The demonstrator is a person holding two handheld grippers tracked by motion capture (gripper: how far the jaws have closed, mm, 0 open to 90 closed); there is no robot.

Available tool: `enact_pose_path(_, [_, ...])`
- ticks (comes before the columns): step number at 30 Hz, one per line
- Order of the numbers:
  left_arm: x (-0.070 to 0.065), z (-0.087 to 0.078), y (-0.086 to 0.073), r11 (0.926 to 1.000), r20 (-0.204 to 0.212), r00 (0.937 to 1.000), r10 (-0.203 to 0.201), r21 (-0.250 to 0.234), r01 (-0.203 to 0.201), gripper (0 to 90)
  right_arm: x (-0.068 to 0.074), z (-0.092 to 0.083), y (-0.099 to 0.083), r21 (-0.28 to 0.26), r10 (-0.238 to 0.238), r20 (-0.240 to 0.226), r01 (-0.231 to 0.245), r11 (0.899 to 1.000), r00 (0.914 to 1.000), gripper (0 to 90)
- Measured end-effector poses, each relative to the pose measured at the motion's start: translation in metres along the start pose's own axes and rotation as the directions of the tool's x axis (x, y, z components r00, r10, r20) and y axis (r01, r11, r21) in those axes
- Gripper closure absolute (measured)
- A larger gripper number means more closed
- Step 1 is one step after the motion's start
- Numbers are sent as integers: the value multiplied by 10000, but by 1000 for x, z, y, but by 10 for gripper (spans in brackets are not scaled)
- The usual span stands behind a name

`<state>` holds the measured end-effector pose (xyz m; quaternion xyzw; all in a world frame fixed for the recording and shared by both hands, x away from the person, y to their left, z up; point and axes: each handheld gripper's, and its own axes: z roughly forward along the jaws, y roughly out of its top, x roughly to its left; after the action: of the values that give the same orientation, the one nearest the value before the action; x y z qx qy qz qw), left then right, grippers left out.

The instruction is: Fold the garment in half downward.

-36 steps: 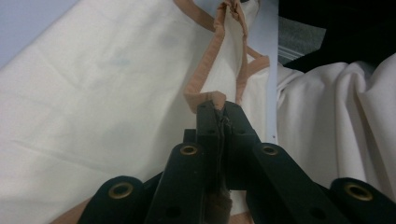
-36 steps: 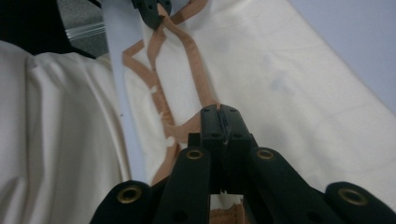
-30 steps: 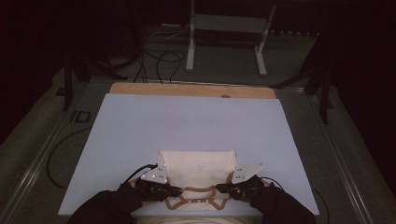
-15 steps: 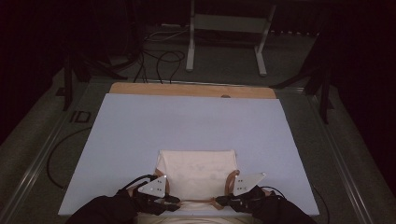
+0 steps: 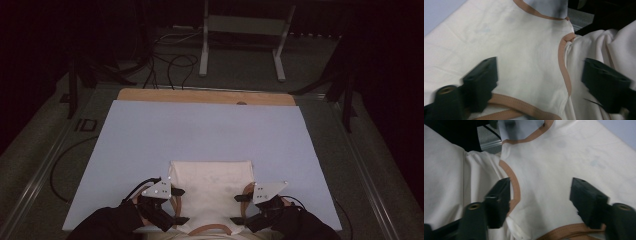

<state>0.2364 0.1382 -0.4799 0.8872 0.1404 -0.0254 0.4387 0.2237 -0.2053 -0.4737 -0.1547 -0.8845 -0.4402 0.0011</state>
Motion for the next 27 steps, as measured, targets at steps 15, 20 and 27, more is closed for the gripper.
enact_pose_path(15, [24,-9,4,9983,-722,9966,-405,-444,374,30,-19,-9,5,-647,296,631,-255,9976,9976,128])
enact_pose_path(20, [31,-11,8,9982,-838,9960,-304,-539,259,33,-31,-15,10,-854,259,965,-177,9962,9950,132])
enact_pose_path(27, [42,-14,13,9985,-1135,9933,-199,-530,139,34,-46,-21,19,-961,183,1400,-48,9954,9900,132])
